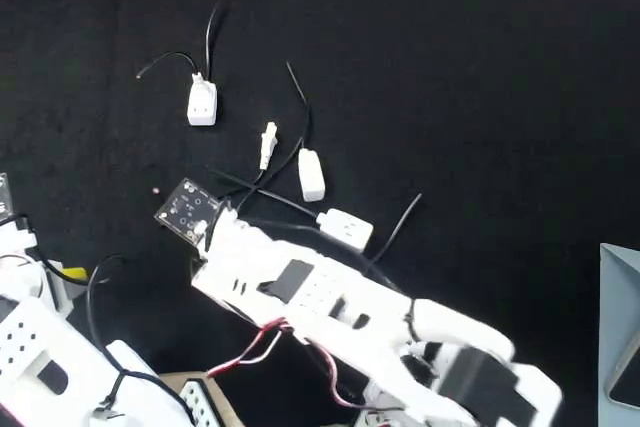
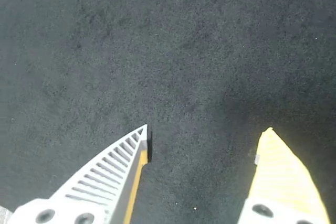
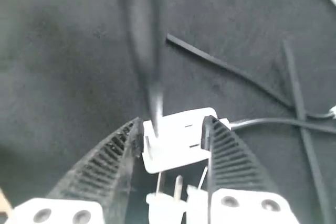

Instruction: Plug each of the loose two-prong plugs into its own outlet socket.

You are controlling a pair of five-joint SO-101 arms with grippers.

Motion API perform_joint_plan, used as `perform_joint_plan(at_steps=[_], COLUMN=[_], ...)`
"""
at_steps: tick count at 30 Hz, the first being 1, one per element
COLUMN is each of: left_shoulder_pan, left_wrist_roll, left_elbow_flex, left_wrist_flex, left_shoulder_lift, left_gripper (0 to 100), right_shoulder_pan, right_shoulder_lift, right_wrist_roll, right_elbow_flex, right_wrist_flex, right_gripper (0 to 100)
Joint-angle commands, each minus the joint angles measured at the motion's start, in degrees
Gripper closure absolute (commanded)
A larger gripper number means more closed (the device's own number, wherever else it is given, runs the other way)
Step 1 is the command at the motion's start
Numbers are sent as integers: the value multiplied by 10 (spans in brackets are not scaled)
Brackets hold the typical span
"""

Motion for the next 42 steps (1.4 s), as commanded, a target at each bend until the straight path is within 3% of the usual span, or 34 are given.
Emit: perform_joint_plan(at_steps=[1, 7, 10, 20, 26, 35, 42], left_shoulder_pan=[-7, -8, -7, -7, -7, 1, 103], left_wrist_roll=[2, 1, 3, 4, 4, 5, 29], left_elbow_flex=[-40, -40, -44, -144, -178, -270, -282], left_wrist_flex=[5, 5, 6, 108, 135, 193, 238], left_shoulder_lift=[-8, -8, -8, -8, -8, -8, -8], left_gripper=[673, 673, 674, 678, 678, 678, 675], right_shoulder_pan=[7, 8, 8, 4, 1, 13, 97], right_shoulder_lift=[-70, -145, -136, 103, 152, 1, -194], right_wrist_roll=[-6, -6, -6, -5, -3, -2, -2], right_elbow_flex=[-21, 16, 5, -186, -255, -233, -234], right_wrist_flex=[6, 4, 2, 2, 2, 94, 256], right_gripper=[868, 979, 984, 987, 986, 986, 986])
